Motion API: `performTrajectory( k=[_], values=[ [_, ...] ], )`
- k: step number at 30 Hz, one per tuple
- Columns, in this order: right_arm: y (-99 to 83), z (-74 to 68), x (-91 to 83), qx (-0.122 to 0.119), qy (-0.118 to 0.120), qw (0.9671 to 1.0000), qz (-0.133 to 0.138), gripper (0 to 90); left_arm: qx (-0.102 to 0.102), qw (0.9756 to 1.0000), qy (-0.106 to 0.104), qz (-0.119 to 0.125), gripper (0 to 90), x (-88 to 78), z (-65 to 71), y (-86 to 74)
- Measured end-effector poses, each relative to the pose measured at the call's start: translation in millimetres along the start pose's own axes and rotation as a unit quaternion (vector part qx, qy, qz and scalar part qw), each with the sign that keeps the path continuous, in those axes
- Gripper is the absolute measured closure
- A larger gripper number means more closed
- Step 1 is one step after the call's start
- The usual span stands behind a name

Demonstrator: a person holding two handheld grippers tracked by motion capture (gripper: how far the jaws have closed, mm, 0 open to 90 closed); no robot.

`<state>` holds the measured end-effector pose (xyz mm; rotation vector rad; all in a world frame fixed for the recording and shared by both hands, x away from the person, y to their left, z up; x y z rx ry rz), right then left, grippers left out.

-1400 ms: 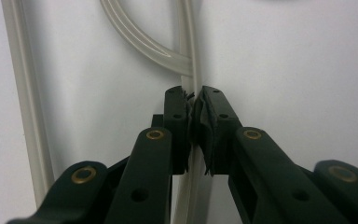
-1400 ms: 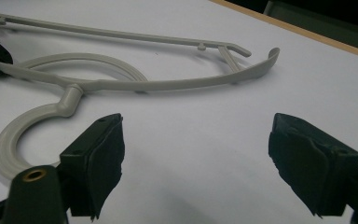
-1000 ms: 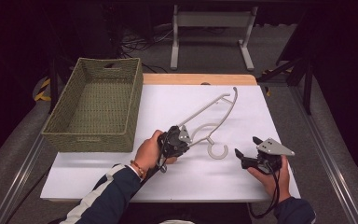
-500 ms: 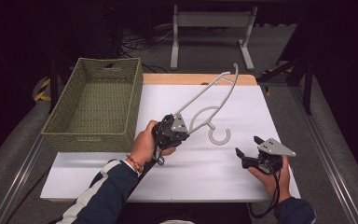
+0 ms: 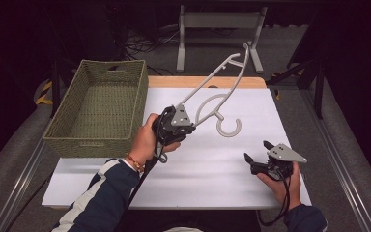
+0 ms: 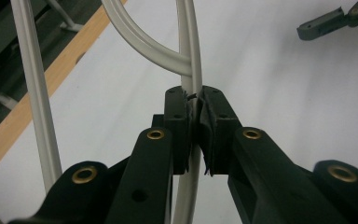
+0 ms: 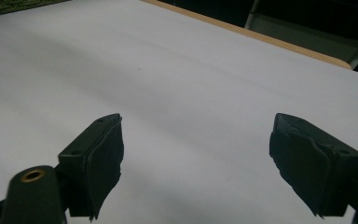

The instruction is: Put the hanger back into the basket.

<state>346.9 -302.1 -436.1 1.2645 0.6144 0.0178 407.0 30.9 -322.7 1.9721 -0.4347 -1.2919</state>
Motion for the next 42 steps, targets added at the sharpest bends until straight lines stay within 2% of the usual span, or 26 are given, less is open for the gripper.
performTrajectory(
  k=[6, 12, 17, 21, 24, 29, 33, 40, 42],
  values=[
    [0.4, -0.1, -0.6, -0.001, -0.001, 1.0000, 0.003, 18.2, -0.002, 0.9997, 0.017, 0.015, 82.1, -16.3, -8.1, 6.0],
    [0.4, -0.4, -0.3, -0.001, -0.001, 1.0000, 0.003, 18.1, -0.012, 0.9988, 0.034, 0.034, 82.2, -34.0, -19.2, 7.3],
    [0.2, -1.3, 0.3, -0.003, 0.001, 1.0000, 0.001, 18.1, -0.020, 0.9979, 0.045, 0.043, 82.2, -46.8, -26.6, 6.9],
    [0.1, -1.2, -0.1, -0.005, 0.001, 1.0000, 0.000, 18.1, -0.019, 0.9973, 0.060, 0.038, 82.2, -56.2, -34.6, 3.8],
    [0.0, -1.2, 0.1, -0.004, 0.002, 1.0000, 0.000, 18.0, -0.029, 0.9961, 0.075, 0.037, 82.1, -67.5, -43.2, -2.9],
    [-0.1, -2.1, 0.8, -0.007, 0.002, 1.0000, -0.001, 18.0, -0.037, 0.9948, 0.087, 0.038, 82.1, -79.1, -51.4, -11.8],
    [-0.2, -3.5, 1.7, -0.008, 0.002, 1.0000, -0.004, 18.0, -0.052, 0.9922, 0.107, 0.037, 82.2, -93.5, -63.2, -28.3],
    [-0.6, -4.6, 2.8, -0.011, 0.003, 0.9999, -0.006, 18.0, -0.074, 0.9891, 0.125, 0.025, 82.1, -103.7, -77.2, -50.2],
    [-0.6, -4.7, 2.9, -0.011, 0.003, 0.9999, -0.007, 18.0, -0.073, 0.9888, 0.128, 0.021, 82.2, -104.5, -79.4, -53.1]
  ],
)
Point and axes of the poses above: each handheld gripper's, and its own axes: x roughly forward along the jaws, y roughly out of its top, z roughly to its right, the point moved 1 cm from there along x, roughly forward along the jaws, and after that the axes turned 1 degree about -y, right-handed, at the moved point
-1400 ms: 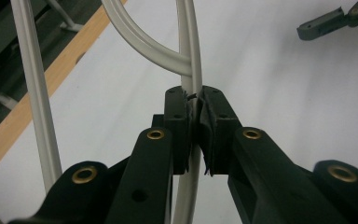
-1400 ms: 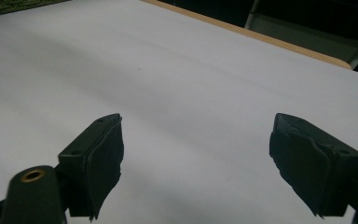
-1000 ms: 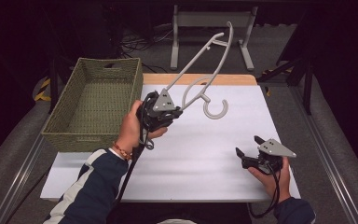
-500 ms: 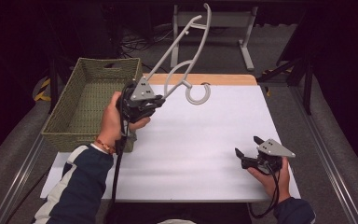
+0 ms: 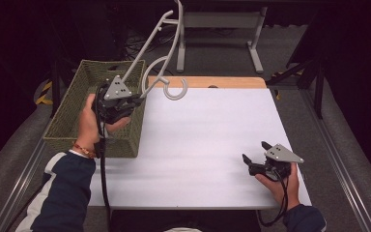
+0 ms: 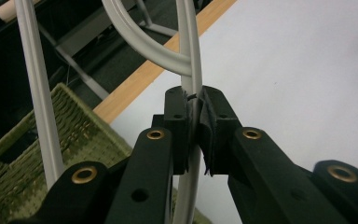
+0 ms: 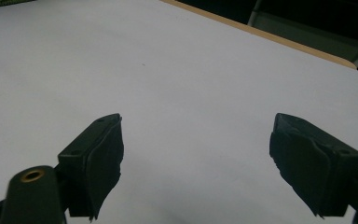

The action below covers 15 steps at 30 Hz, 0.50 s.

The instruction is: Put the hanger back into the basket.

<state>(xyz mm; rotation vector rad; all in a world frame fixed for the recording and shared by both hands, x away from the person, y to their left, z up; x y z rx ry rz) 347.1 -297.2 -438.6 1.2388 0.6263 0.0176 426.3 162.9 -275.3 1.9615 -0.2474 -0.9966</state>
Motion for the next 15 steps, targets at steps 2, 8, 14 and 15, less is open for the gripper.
performTrajectory(
  k=[2, 8, 14, 15],
  values=[
    [0.0, -0.2, 0.0, -0.001, 0.000, 1.0000, 0.000, 18.0, -0.004, 1.0000, 0.005, -0.005, 82.1, 0.8, -5.2, -5.6],
    [-0.7, 0.0, 0.9, -0.001, 0.000, 1.0000, -0.003, 18.0, -0.021, 0.9995, 0.014, -0.020, 82.1, 0.8, -20.1, -25.5],
    [-1.0, -2.0, 2.4, -0.008, 0.001, 0.9999, -0.006, 18.0, -0.033, 0.9985, 0.023, -0.038, 82.1, 0.5, -33.1, -49.9],
    [-1.0, -2.0, 2.4, -0.008, 0.001, 0.9999, -0.006, 18.0, -0.033, 0.9985, 0.023, -0.038, 82.1, 0.5, -33.1, -49.9]
  ],
)
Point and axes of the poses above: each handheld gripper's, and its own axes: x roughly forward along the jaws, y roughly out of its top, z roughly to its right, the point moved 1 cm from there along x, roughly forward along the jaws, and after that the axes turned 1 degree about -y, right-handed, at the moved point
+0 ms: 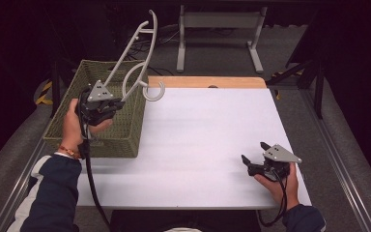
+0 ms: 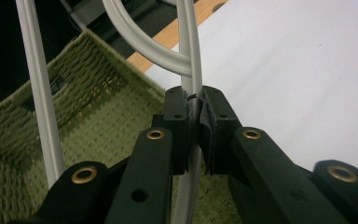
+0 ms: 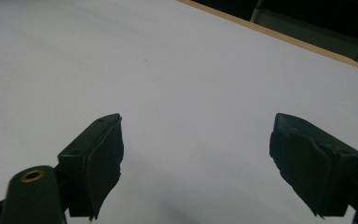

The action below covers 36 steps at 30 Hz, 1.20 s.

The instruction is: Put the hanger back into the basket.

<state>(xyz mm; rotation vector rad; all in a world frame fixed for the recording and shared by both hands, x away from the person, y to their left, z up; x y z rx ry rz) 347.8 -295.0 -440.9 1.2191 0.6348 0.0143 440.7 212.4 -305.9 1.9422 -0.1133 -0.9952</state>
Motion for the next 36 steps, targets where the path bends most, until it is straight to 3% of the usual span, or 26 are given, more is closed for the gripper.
performTrajectory(
  k=[5, 9, 19, 29, 36],
  values=[
    [-0.3, -0.5, 0.7, -0.001, 0.001, 1.0000, -0.002, 18.0, -0.004, 0.9998, 0.007, -0.018, 82.1, 2.8, -10.5, -16.5],
    [-0.6, -1.7, 1.3, -0.003, 0.003, 1.0000, -0.005, 18.0, -0.018, 0.9994, 0.007, -0.027, 82.1, 5.1, -20.7, -31.2],
    [-0.1, -2.6, 1.7, 0.003, 0.010, 0.9999, -0.004, 18.0, -0.032, 0.9977, 0.015, -0.058, 82.1, 10.9, -33.9, -55.2],
    [-0.2, -3.5, 1.9, 0.001, 0.010, 0.9999, -0.006, 18.1, -0.037, 0.9951, 0.023, -0.089, 82.0, 11.4, -41.9, -70.3],
    [-0.3, -3.8, 2.2, 0.000, 0.010, 0.9999, -0.006, 18.1, -0.044, 0.9944, 0.024, -0.093, 81.8, 11.6, -45.4, -77.8]
  ],
)
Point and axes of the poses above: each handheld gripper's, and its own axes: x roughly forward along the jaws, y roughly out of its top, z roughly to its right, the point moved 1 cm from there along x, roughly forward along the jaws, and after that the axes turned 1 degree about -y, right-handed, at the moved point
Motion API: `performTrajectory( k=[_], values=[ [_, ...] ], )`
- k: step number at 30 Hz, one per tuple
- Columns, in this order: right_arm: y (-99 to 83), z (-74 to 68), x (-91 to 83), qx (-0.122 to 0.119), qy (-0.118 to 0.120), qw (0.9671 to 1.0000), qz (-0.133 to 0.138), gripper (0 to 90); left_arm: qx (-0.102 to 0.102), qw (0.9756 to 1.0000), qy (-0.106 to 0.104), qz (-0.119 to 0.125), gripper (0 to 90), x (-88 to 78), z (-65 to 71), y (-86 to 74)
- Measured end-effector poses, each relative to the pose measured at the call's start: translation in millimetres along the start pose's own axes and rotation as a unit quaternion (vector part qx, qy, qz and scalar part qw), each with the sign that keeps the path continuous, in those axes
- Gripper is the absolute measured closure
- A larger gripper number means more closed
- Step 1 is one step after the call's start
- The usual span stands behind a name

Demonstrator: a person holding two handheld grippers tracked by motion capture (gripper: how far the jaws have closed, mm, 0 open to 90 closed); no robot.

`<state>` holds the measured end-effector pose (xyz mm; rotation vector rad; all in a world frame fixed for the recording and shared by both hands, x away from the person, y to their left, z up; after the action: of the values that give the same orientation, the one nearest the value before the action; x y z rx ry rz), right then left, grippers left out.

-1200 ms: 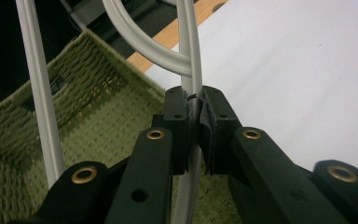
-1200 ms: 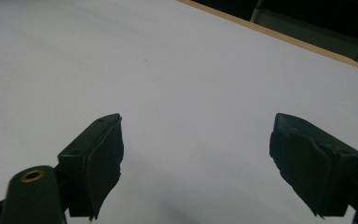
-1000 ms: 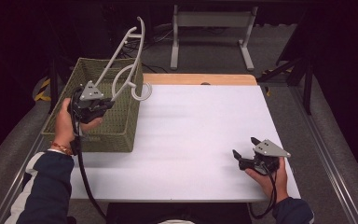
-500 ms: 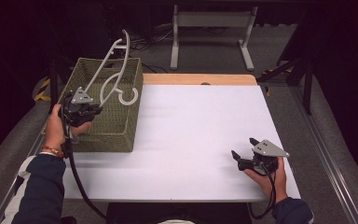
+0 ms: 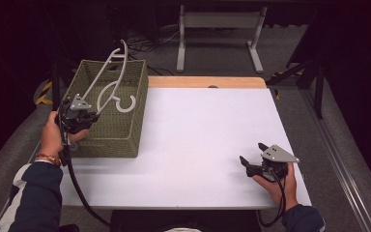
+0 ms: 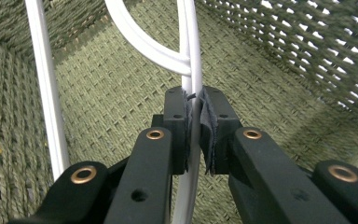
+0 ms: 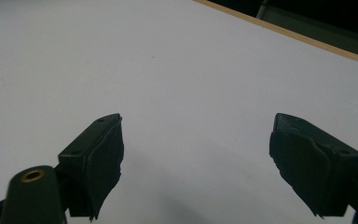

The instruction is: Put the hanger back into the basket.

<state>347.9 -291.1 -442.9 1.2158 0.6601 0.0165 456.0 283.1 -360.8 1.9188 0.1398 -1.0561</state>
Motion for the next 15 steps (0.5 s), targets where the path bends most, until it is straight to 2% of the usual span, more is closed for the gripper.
performTrajectory(
  k=[4, 7, 10, 11, 14, 15],
  values=[
    [-0.1, -0.4, 0.4, -0.001, 0.000, 1.0000, -0.001, 18.1, 0.000, 1.0000, 0.007, -0.003, 81.5, 1.2, -0.4, -0.7],
    [-0.3, -0.3, 0.4, 0.000, 0.001, 1.0000, -0.001, 18.2, -0.003, 1.0000, 0.002, -0.007, 78.1, 4.0, -1.4, -1.7],
    [-0.5, -0.3, 0.6, 0.000, 0.002, 1.0000, -0.002, 18.1, -0.002, 0.9999, 0.003, -0.012, 79.0, 6.2, -0.1, -1.6],
    [-0.6, -0.2, 0.9, -0.001, 0.003, 1.0000, -0.003, 18.1, -0.005, 0.9999, 0.009, -0.012, 78.8, 6.9, -0.2, -1.2],
    [-0.7, -0.5, 1.3, -0.002, 0.004, 1.0000, -0.005, 18.1, -0.008, 1.0000, 0.003, -0.004, 80.9, 5.9, -1.5, -1.6],
    [-0.8, -0.8, 1.5, -0.002, 0.005, 1.0000, -0.006, 18.2, -0.009, 0.9999, 0.009, -0.004, 81.3, 4.8, -1.9, -1.3]
  ],
)
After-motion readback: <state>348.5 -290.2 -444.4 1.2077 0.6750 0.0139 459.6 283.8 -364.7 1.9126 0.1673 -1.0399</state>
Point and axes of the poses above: each handheld gripper's, and its own axes: x roughly forward along the jaws, y roughly out of its top, z roughly to its right, the point moved 1 cm from there along x, roughly forward along the jaws, and after that the axes turned 1 degree about -y, right-handed, at the moved point
